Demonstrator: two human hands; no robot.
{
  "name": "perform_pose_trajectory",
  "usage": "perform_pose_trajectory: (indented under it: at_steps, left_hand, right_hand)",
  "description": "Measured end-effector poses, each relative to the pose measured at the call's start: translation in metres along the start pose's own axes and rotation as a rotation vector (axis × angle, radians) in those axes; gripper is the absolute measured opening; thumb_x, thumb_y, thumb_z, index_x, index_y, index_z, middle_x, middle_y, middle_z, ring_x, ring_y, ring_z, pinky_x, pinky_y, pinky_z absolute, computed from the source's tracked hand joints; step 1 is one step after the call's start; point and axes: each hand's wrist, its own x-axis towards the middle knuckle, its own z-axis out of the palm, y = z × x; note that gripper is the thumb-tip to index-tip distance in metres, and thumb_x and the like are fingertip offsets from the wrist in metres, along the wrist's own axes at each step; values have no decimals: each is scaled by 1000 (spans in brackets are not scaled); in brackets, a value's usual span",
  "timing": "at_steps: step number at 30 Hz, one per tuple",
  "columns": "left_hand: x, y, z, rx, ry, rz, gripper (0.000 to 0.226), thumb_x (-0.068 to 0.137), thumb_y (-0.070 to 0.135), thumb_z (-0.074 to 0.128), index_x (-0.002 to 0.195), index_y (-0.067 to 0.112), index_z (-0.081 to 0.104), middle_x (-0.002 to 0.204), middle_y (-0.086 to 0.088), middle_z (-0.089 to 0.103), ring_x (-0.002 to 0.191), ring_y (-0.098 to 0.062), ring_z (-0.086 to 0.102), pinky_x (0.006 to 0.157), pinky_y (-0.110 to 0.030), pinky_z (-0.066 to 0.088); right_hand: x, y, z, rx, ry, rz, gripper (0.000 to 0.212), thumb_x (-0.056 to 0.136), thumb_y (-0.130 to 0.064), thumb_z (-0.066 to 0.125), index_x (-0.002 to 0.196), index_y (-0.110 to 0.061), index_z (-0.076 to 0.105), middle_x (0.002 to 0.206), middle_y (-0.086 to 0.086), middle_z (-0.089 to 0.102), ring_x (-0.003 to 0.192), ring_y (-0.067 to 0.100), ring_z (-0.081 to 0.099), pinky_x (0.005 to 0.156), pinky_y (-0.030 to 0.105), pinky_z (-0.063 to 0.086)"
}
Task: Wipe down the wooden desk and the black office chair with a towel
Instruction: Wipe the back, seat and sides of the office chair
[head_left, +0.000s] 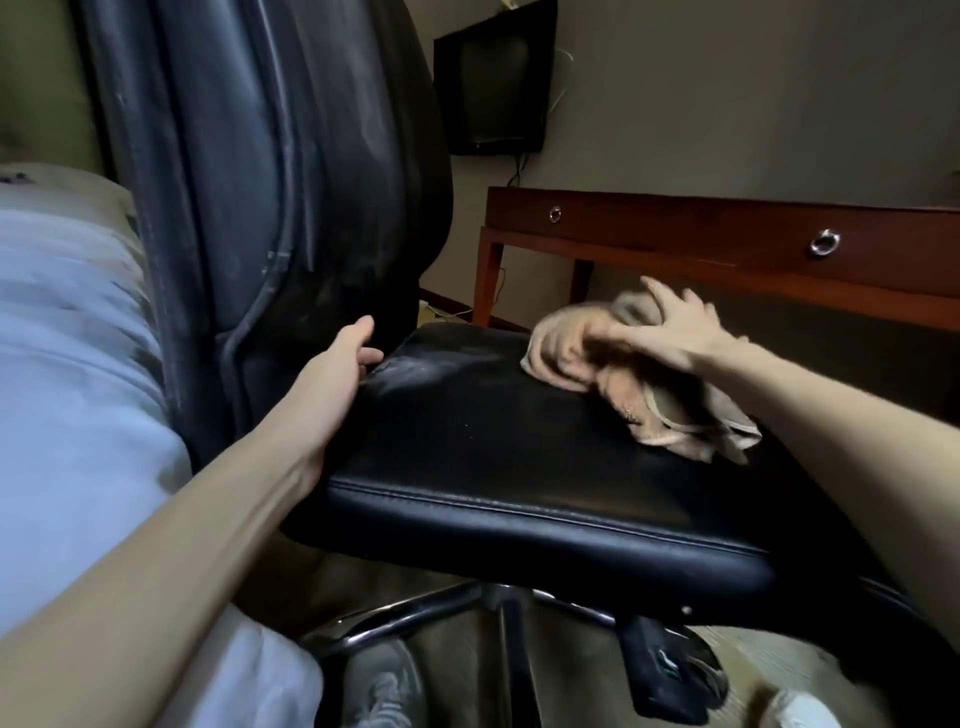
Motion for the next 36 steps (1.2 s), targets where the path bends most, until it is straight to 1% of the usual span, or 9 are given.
perform_pose_trajectory:
  at_steps: [2, 5, 12, 15, 18, 25, 29, 32, 36]
  left_hand:
    - [4, -2, 0, 5, 0, -5, 44, 99, 64, 46, 95, 28, 71, 84, 10, 64, 70, -2, 62, 62, -23, 36]
    - [4, -5, -4, -13, -8, -11, 47, 95, 68, 49, 98, 28, 73, 64, 12, 73, 54, 1, 68, 64, -26, 42]
    - [-10, -2, -4, -35, -138, -57, 61, 87, 78, 49, 102, 24, 72, 73, 7, 78, 61, -4, 73, 47, -21, 55]
    - [-15, 2, -5, -20, -105, -30, 67, 84, 81, 49, 104, 21, 72, 68, 8, 76, 58, -5, 73, 62, -30, 49]
    - [-18, 4, -8, -88, -96, -49, 68, 85, 78, 52, 109, 18, 72, 89, -1, 77, 75, -16, 75, 66, -33, 48]
    - [-25, 9, -12, -123, -92, -57, 68, 88, 74, 50, 117, 18, 75, 77, 7, 79, 60, -4, 73, 65, -30, 46]
    - [-26, 7, -9, -123, -112, -50, 65, 90, 69, 52, 120, 15, 74, 71, 9, 77, 59, -3, 72, 59, -27, 50]
    - [-21, 4, -9, -92, -95, -16, 60, 93, 67, 51, 119, 18, 74, 67, 14, 75, 55, 3, 69, 65, -27, 43]
    - [-13, 0, -7, -61, -87, 14, 53, 93, 66, 51, 109, 22, 77, 83, 13, 77, 61, 6, 70, 66, -24, 39]
  right_hand:
    - [15, 1, 32, 53, -121, 82, 101, 81, -85, 54, 163, -36, 19, 171, 13, 13, 156, 40, 12, 126, 56, 8]
    - [17, -3, 62, 74, -224, 26, 69, 92, -68, 58, 145, -23, 50, 150, 10, 53, 123, 30, 52, 104, 36, 35]
    - [-68, -40, 54, -3, -250, -337, 17, 90, -55, 61, 103, -46, 67, 108, -9, 72, 100, 21, 67, 90, 35, 52]
    - [-134, -69, 54, 66, -261, -598, 52, 69, -70, 45, 110, -46, 64, 95, -18, 71, 89, 10, 66, 83, 35, 53]
    - [-172, -76, 48, 190, -266, -734, 41, 66, -60, 48, 96, -40, 66, 84, -15, 68, 83, 9, 64, 82, 40, 53]
    - [-149, -43, -32, 524, -146, -646, 43, 67, -43, 60, 69, 0, 65, 63, -2, 60, 61, 12, 50, 59, 34, 44]
    - [-107, -16, -78, 82, 98, -468, 38, 69, -56, 58, 95, -33, 72, 94, -14, 75, 94, 15, 69, 82, 32, 52]
    - [-83, 0, -79, -22, -146, -304, 77, 78, -62, 78, 146, -43, 47, 151, -10, 51, 142, 17, 46, 113, 29, 34]
    - [-51, 24, -37, 43, -99, -59, 107, 69, -90, 57, 160, -43, 28, 171, 7, 16, 158, 29, 15, 128, 52, 12]
